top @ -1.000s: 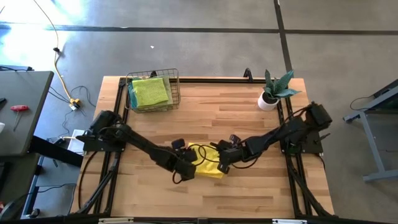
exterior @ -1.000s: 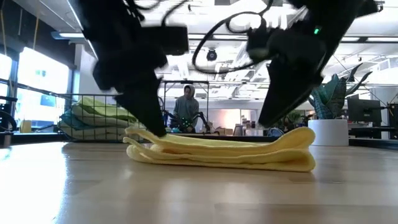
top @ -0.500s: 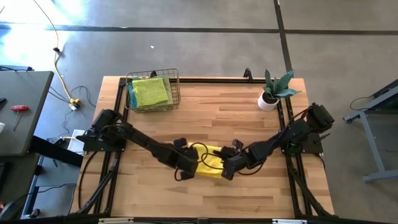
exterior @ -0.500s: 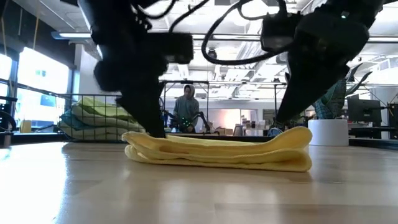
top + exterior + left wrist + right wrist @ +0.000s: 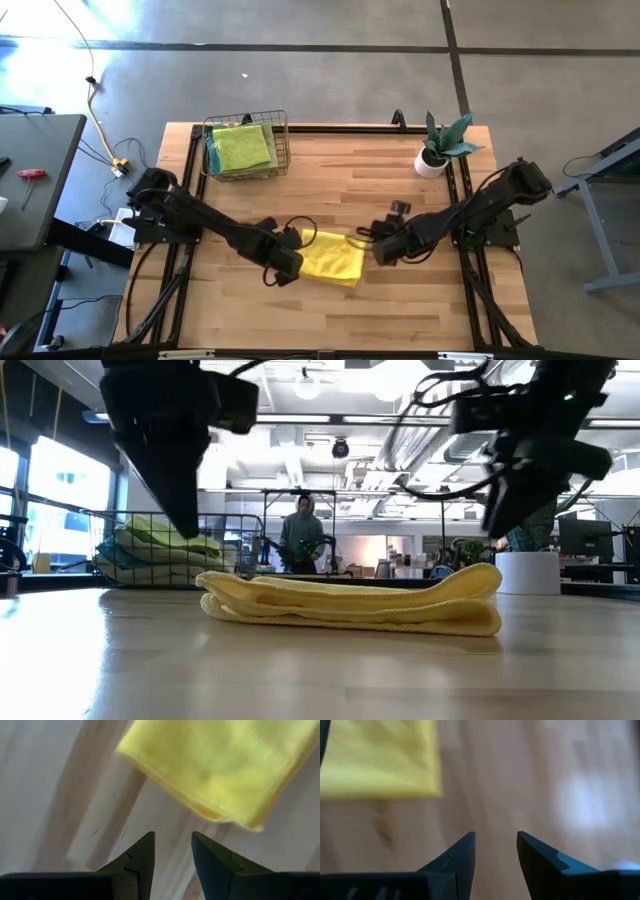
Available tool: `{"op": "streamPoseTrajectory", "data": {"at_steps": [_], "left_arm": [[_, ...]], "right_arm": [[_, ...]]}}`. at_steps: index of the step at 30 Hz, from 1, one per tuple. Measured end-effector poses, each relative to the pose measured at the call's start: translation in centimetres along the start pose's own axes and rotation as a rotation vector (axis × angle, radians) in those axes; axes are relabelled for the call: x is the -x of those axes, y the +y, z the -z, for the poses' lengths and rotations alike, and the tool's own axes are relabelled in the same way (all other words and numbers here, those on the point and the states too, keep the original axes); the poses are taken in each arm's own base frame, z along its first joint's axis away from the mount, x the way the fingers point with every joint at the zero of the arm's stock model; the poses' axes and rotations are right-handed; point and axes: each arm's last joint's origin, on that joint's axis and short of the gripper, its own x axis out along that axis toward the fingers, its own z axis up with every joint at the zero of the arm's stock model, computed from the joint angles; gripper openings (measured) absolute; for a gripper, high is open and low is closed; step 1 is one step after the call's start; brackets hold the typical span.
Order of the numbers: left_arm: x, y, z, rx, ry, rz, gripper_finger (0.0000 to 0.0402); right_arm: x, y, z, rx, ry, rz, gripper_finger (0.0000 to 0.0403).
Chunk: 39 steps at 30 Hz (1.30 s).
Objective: Fold microfiber towels
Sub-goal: Put the folded yellow towel into the wire basket
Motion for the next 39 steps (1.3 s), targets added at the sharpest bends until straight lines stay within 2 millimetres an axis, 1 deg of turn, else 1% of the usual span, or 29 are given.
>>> {"op": "streamPoseTrajectory", "data": {"at_steps": [3,5,6,8,11,13,15,16,18,20,22,24,25,26,27,29,31,35,39], "left_arm": [[0.0,0.3,-0.1,0.027,0.034,0.029,0.0119],[-0.3,1.5,0.3,0.036,0.113,0.022,0.0119],[-0.5,1.8,0.2,0.052,0.123,0.04,0.0119],[-0.4,3.3,0.5,0.08,0.16,0.047,0.0119],[-0.8,5.5,0.9,0.147,0.177,0.076,0.0119],[-0.7,7.4,1.5,0.184,0.174,0.086,0.0119],[-0.8,9.0,1.4,0.256,0.082,0.155,0.0119],[-1.0,10.0,1.6,0.294,0.048,0.187,0.0119],[-1.6,11.2,1.6,0.383,-0.067,0.317,0.0119],[-2.0,12.2,2.0,0.479,-0.17,0.446,0.0119],[-2.6,12.6,2.4,0.593,-0.265,0.534,0.0119],[-3.5,13.0,3.3,0.693,-0.311,0.55,0.0119],[-3.8,13.1,3.6,0.718,-0.324,0.556,0.0119],[-3.9,12.9,3.6,0.73,-0.345,0.583,0.0119],[-4.1,12.7,3.6,0.731,-0.356,0.599,0.0119],[-4.5,12.6,4.3,0.723,-0.322,0.581,0.0119],[-4.6,12.1,4.2,0.717,-0.341,0.578,0.0119],[-4.5,11.3,4.3,0.693,-0.367,0.592,0.0123],[-4.2,10.6,4.6,0.666,-0.382,0.605,0.0137]], "right_arm": [[1.6,-1.7,0.9,0.01,0.02,0.091,0.0138],[2.6,-2.9,1.5,-0.013,0.013,0.143,0.0138],[3.0,-3.5,1.9,-0.035,-0.009,0.162,0.0138],[3.2,-4.2,2.7,-0.086,-0.065,0.166,0.0138],[2.5,-5.1,4.6,-0.145,-0.131,0.118,0.0138],[1.7,-5.4,5.8,-0.177,-0.186,0.08,0.0138],[0.9,-5.6,7.1,-0.201,-0.222,0.054,0.0138],[0.6,-5.6,7.4,-0.219,-0.246,0.038,0.0138],[0.1,-5.9,8.4,-0.238,-0.267,0.018,0.0138],[-0.3,-6.0,8.9,-0.268,-0.267,0.0,0.0138],[-0.5,-6.2,9.8,-0.28,-0.235,-0.029,0.0138],[-0.7,-6.0,10.1,-0.282,-0.189,-0.089,0.0138],[-0.8,-5.9,10.4,-0.286,-0.154,-0.134,0.0138],[-0.8,-5.9,10.7,-0.288,-0.105,-0.169,0.0138],[-0.9,-5.9,11.0,-0.292,-0.065,-0.198,0.0138],[-0.8,-5.6,10.9,-0.304,-0.029,-0.269,0.0138],[-0.7,-5.4,11.0,-0.289,-0.002,-0.319,0.0138],[-0.7,-5.1,10.5,-0.3,-0.037,-0.369,0.0138],[-0.6,-5.0,10.2,-0.303,-0.058,-0.382,0.0138]]}}
